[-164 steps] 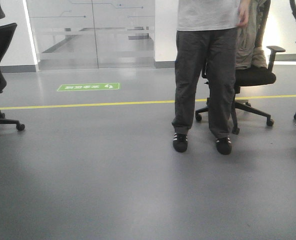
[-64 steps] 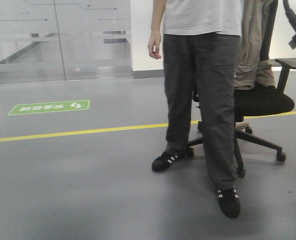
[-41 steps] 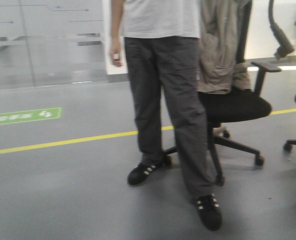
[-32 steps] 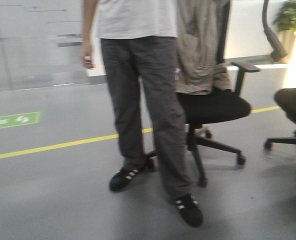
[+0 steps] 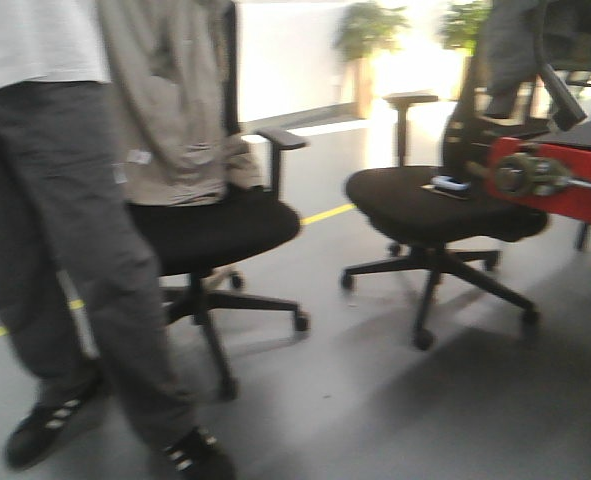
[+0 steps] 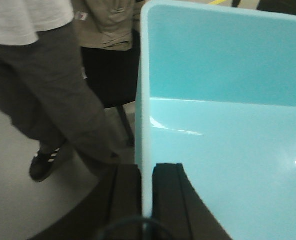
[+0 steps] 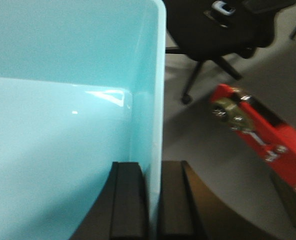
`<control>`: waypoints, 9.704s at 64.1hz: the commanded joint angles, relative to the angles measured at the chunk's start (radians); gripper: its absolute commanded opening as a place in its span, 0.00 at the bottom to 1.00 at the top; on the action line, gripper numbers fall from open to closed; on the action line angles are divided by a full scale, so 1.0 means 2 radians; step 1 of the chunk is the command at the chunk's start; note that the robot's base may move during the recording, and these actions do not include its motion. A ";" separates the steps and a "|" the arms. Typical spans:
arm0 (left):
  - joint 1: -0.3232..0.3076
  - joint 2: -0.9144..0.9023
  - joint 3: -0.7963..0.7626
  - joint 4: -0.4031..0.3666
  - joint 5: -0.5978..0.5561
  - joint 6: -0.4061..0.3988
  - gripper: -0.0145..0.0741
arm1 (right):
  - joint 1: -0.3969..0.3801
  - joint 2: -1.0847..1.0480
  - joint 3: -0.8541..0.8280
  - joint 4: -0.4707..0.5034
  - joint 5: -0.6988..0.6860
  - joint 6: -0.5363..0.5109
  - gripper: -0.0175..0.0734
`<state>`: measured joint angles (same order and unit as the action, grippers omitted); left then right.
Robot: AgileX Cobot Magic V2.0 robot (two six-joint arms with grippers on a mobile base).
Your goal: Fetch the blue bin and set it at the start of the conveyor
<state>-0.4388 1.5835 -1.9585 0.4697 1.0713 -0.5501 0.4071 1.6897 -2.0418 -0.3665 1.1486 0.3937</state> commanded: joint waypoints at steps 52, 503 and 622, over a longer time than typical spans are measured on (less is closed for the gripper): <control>-0.001 -0.007 -0.005 0.007 -0.021 0.000 0.04 | -0.003 -0.018 -0.005 -0.024 -0.039 -0.005 0.02; 0.042 -0.078 0.427 -0.024 -0.438 -0.092 0.04 | -0.081 -0.153 0.473 0.079 -0.476 -0.063 0.02; 0.042 -0.518 0.649 0.003 -0.477 -0.092 0.04 | -0.108 -0.566 0.701 0.093 -0.499 -0.125 0.02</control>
<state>-0.3501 0.5522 -0.6589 0.4713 0.1290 -0.7349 0.2219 0.6025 -0.6773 -0.2366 0.1622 0.2263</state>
